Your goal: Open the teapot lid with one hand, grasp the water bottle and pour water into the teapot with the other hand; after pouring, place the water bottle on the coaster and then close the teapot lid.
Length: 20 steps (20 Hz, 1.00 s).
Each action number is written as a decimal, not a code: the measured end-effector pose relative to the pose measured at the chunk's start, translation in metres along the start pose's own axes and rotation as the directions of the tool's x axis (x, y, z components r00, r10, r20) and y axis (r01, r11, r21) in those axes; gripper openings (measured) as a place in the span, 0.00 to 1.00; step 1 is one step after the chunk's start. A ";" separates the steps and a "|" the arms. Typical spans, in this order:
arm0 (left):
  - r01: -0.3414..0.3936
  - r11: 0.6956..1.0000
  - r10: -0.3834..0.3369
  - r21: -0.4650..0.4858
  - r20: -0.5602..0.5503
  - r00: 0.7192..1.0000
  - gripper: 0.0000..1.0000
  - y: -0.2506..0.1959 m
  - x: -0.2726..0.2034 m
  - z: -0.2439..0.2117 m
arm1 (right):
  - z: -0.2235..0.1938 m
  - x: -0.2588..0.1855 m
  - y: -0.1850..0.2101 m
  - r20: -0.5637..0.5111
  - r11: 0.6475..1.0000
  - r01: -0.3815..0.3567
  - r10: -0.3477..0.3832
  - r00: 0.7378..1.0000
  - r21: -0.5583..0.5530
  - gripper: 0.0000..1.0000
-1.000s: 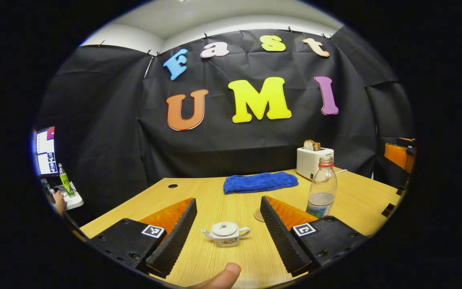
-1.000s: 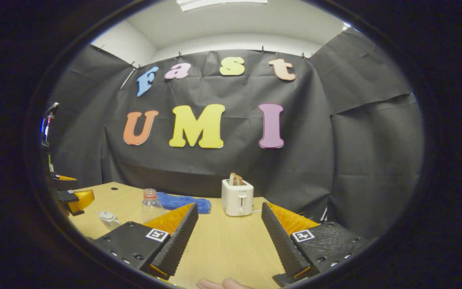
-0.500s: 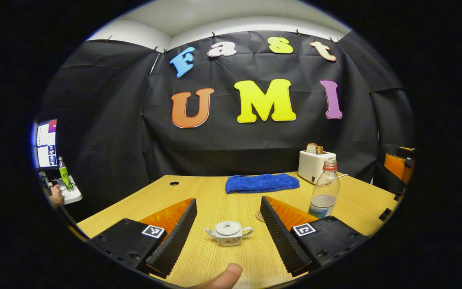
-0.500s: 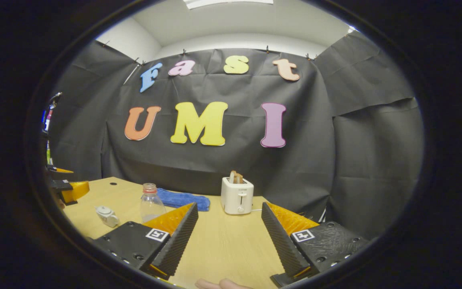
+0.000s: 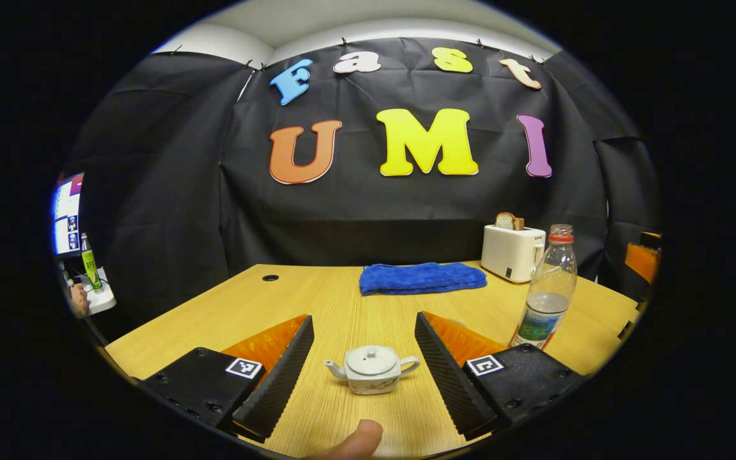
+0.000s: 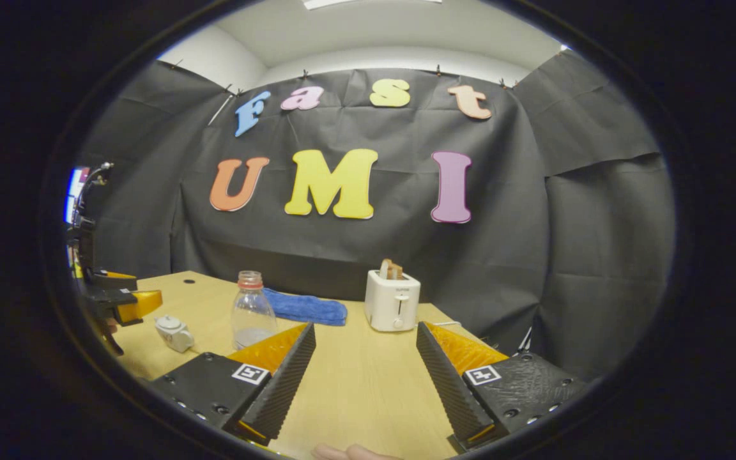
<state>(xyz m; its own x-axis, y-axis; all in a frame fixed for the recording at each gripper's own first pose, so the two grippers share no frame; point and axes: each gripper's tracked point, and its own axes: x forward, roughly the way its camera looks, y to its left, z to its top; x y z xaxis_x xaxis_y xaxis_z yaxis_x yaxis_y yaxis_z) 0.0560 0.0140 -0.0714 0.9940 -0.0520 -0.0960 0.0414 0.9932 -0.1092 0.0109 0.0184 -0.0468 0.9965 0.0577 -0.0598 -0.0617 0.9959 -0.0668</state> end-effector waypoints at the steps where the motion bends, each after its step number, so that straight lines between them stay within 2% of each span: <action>1: 0.003 1.000 -0.003 -0.008 -0.012 1.000 1.00 0.001 0.006 -0.006 | -0.003 0.002 0.001 -0.005 1.000 -0.001 0.001 1.000 -0.004 0.95; 4: 0.006 1.000 -0.007 -0.020 -0.062 0.998 0.99 -0.001 0.025 -0.024 | -0.010 0.007 0.001 -0.015 1.000 -0.004 0.004 1.000 -0.006 0.95; 6: -0.002 1.000 0.001 -0.012 -0.067 0.998 0.92 0.002 0.032 -0.028 | -0.014 0.011 0.000 -0.021 1.000 -0.010 0.010 1.000 0.001 0.95; 8: 0.019 1.000 -0.020 -0.020 -0.087 0.996 0.82 -0.004 0.038 -0.037 | -0.018 0.015 0.000 -0.029 1.000 -0.013 0.013 1.000 0.011 0.95; 11: 0.008 1.000 -0.007 0.008 -0.116 0.993 0.64 -0.003 0.043 -0.047 | -0.026 0.019 -0.001 -0.051 0.999 -0.021 0.022 0.998 0.028 0.95; 14: 0.001 1.000 0.000 0.009 -0.098 0.995 0.49 -0.004 0.046 -0.045 | -0.031 0.021 -0.004 -0.056 0.999 -0.019 0.021 0.998 0.037 0.97; 15: -0.006 1.000 0.007 0.013 -0.097 0.995 0.36 -0.003 0.046 -0.045 | -0.032 0.021 -0.003 -0.058 0.999 -0.021 0.024 0.998 0.040 0.97; 16: -0.013 1.000 0.015 0.015 -0.096 0.995 0.33 -0.002 0.047 -0.045 | -0.034 0.021 -0.004 -0.060 0.999 -0.023 0.026 0.998 0.043 0.95; 17: -0.012 1.000 0.013 0.011 -0.093 0.996 0.25 -0.004 0.047 -0.044 | -0.035 0.021 -0.004 -0.061 0.999 -0.026 0.029 0.998 0.044 0.97; 20: -0.016 1.000 0.016 0.007 -0.085 0.996 0.14 -0.005 0.046 -0.041 | -0.035 0.020 -0.002 -0.058 0.998 -0.039 0.042 0.997 0.048 0.98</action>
<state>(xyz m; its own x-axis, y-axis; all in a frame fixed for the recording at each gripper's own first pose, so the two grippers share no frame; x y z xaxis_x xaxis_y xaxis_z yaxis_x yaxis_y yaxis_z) 0.0968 0.0021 -0.1161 0.9824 -0.0447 -0.1812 0.0266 0.9945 -0.1012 0.0287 0.0153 -0.0831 0.9882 0.0952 -0.1203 -0.0979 0.9951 -0.0166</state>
